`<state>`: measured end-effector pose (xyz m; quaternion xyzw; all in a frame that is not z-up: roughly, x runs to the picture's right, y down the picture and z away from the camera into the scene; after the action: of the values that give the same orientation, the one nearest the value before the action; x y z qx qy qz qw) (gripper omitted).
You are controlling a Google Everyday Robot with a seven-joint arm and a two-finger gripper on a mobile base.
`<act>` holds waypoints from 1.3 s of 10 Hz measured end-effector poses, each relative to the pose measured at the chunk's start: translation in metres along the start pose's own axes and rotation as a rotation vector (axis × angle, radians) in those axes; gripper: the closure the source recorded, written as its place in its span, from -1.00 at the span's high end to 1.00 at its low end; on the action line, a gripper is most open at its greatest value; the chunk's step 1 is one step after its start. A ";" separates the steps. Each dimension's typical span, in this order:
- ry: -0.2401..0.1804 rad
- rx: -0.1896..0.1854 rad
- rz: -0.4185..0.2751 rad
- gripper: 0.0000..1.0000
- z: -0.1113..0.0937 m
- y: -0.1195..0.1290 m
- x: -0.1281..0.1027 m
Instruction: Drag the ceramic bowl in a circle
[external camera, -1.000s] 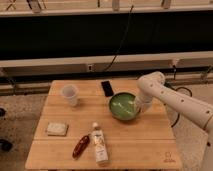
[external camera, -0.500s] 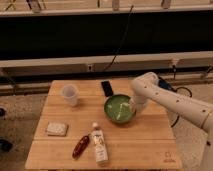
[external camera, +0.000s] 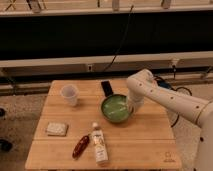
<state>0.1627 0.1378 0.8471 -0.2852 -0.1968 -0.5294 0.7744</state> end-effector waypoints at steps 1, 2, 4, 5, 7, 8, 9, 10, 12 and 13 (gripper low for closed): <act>-0.001 0.001 0.003 -0.98 0.000 -0.010 -0.001; -0.004 0.003 -0.002 -0.98 -0.002 -0.020 -0.002; -0.002 -0.004 -0.029 -0.98 -0.004 -0.019 0.007; -0.003 -0.006 -0.040 -0.98 -0.005 -0.018 0.012; -0.008 -0.009 -0.042 -0.98 -0.005 -0.019 0.015; -0.015 -0.009 -0.039 -0.98 -0.005 -0.015 0.019; -0.016 -0.014 -0.040 -0.98 -0.005 -0.008 0.025; -0.019 -0.018 -0.049 -0.98 -0.005 0.001 0.030; -0.029 -0.022 -0.053 -0.98 -0.003 0.004 0.030; -0.032 -0.022 -0.058 -0.98 -0.003 -0.002 0.031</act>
<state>0.1721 0.1138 0.8641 -0.2960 -0.2114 -0.5492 0.7524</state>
